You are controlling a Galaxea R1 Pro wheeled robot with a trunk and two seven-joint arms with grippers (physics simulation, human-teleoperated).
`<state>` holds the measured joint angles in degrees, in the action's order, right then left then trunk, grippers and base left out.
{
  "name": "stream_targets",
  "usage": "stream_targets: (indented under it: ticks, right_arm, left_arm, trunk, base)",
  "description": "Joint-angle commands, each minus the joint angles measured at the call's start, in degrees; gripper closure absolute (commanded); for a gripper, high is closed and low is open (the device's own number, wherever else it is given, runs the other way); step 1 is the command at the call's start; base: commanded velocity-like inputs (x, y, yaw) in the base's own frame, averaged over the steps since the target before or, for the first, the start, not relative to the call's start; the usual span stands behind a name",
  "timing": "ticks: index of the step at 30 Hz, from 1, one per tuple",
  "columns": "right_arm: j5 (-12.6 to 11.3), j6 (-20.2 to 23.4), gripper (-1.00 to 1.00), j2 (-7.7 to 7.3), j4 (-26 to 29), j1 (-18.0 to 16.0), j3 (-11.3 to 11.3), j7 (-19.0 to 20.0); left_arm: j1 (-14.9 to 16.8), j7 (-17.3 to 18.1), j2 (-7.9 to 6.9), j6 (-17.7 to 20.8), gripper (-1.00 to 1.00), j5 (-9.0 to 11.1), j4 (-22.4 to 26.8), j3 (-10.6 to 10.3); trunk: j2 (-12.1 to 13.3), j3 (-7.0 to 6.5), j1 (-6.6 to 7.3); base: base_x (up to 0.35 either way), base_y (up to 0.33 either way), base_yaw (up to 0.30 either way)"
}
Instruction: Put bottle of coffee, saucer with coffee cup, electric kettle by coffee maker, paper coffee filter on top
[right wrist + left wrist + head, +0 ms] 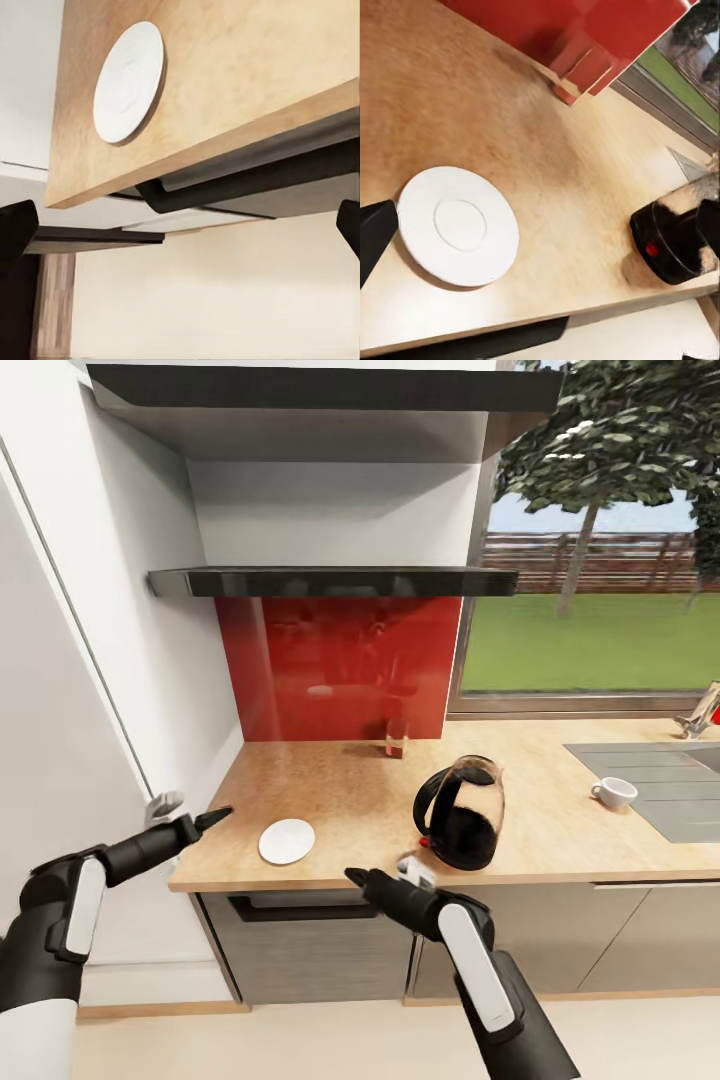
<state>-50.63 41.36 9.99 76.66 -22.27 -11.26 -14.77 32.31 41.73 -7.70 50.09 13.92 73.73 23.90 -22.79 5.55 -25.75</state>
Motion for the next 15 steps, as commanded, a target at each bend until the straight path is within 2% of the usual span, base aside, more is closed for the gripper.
stream_targets:
  ticks: [1,2,4,7,11,13,15]
  right_arm:
    - [-0.85,0.08,-1.0,0.01,0.07,-0.05,-0.73,-0.82]
    - [-1.02,0.07,-1.0,0.01,0.07,-0.05,-1.34,-0.96]
    - [-1.16,0.05,-1.0,0.01,0.07,-0.06,-1.88,-1.1]
    - [-1.27,0.06,-1.0,0.01,0.08,-0.06,-2.3,-1.23]
    - [-1.3,0.13,-1.0,0.01,0.18,-0.06,-2.52,-1.29]
    - [-1.97,-0.53,-1.0,0.01,-0.48,-0.71,-3.18,-1.28]
    - [-2.64,-0.93,-1.0,0.01,-0.4,-1.35,-3.13,-1.05]
  left_arm:
    - [0.25,-1.84,1.05,0.27,-1.0,0.78,0.01,1.11]
    - [0.36,-3.52,1.88,0.27,-1.0,1.83,0.01,2.11]
    - [0.46,-5.57,2.57,0.27,-1.0,3.55,0.01,3.22]
    - [0.18,-8.74,3.12,0.23,-1.0,6.46,0.01,4.25]
    - [-0.24,-10.98,3.25,0.2,-1.0,7.83,0.03,4.49]
    - [-0.89,-11.62,3.91,0.85,-1.0,8.44,-0.63,3.84]
    - [-1.54,-12.26,3.69,1.37,-1.0,8.59,-1.28,3.19]
  trunk:
    - [-0.13,0.13,-0.04]
    - [-0.13,0.13,-0.04]
    - [-0.13,0.13,-0.04]
    - [-0.13,0.13,-0.04]
    - [-0.13,0.13,-0.04]
    - [-0.13,0.13,-0.04]
    - [-0.13,0.13,-0.04]
  base:
    - [0.0,0.0,0.0]
    - [0.0,0.0,0.0]
    - [0.0,0.0,0.0]
    - [0.0,0.0,0.0]
    - [0.0,0.0,0.0]
    - [0.0,0.0,0.0]
    - [0.0,0.0,0.0]
